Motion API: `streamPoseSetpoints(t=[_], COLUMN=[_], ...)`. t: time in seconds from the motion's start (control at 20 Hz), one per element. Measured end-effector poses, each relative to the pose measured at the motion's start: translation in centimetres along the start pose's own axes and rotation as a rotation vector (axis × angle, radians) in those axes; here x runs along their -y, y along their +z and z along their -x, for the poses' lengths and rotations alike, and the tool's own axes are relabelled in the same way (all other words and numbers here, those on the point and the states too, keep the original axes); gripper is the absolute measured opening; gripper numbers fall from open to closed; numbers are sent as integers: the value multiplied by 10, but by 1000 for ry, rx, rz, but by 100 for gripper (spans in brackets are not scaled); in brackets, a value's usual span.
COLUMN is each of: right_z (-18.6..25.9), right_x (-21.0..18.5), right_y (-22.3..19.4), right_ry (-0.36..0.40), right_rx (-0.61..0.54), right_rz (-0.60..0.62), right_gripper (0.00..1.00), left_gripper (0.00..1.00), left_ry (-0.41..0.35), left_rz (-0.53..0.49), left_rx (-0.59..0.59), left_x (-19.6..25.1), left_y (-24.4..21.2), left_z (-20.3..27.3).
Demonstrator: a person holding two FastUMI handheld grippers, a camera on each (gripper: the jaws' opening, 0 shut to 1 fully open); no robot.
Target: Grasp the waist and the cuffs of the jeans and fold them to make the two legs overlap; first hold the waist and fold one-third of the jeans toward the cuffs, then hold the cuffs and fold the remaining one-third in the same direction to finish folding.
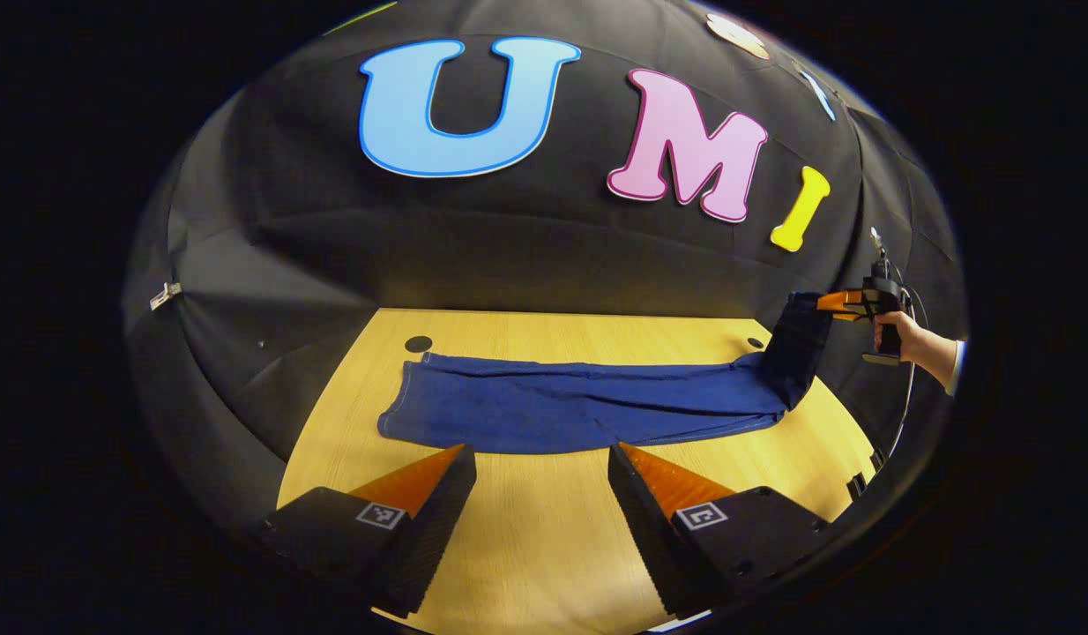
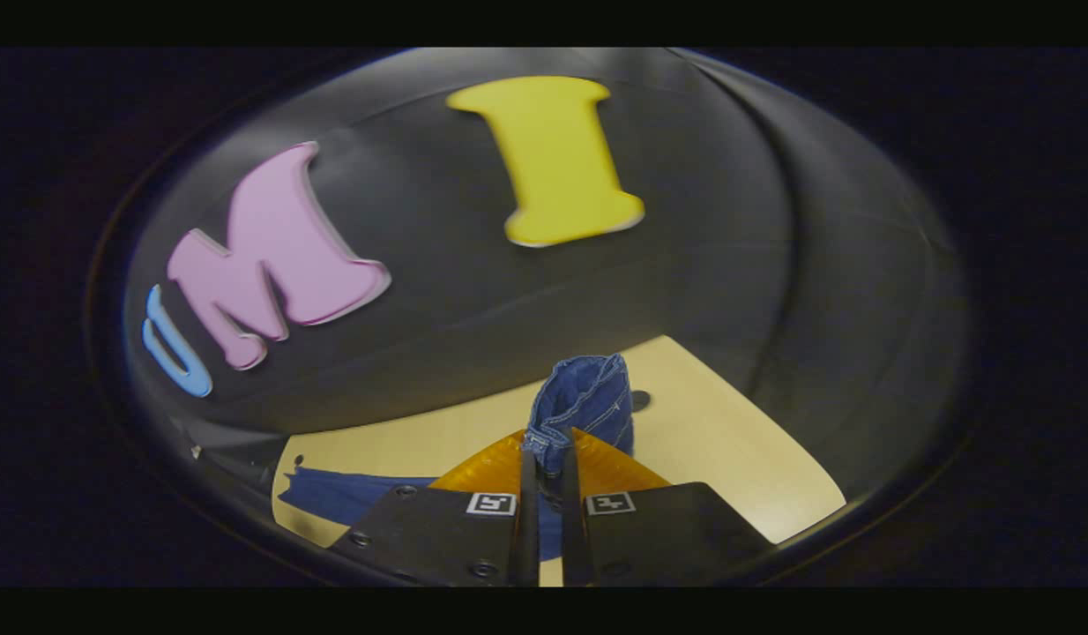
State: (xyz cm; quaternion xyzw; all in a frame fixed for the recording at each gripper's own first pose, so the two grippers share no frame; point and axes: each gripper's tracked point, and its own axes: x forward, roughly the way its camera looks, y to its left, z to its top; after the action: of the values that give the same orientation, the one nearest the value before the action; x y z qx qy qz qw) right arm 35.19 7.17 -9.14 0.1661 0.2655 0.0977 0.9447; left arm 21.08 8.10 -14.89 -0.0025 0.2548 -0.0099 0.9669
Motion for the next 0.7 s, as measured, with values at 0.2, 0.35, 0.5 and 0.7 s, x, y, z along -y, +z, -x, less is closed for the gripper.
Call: streamPoseSetpoints(t=[0.2,0.35,0.5,0.7], right_z=[15,15,16,5], right_x=[-80,-116,-130,-116], right_y=[-12,-80,-154,-205], right_ry=[174,267,309,287], right_rx=[-29,-163,-299,-426], right_rz=[139,184,270,334], right_gripper=[14,13,13,13], left_gripper=[96,96,97,97], left_ry=[22,55,80,85], left_rz=[37,74,123,175], left_rx=[7,7,-11,-55], left_x=[-14,-26,-37,-43], left_y=[-9,-19,-32,-43], left_z=[16,26,35,32])
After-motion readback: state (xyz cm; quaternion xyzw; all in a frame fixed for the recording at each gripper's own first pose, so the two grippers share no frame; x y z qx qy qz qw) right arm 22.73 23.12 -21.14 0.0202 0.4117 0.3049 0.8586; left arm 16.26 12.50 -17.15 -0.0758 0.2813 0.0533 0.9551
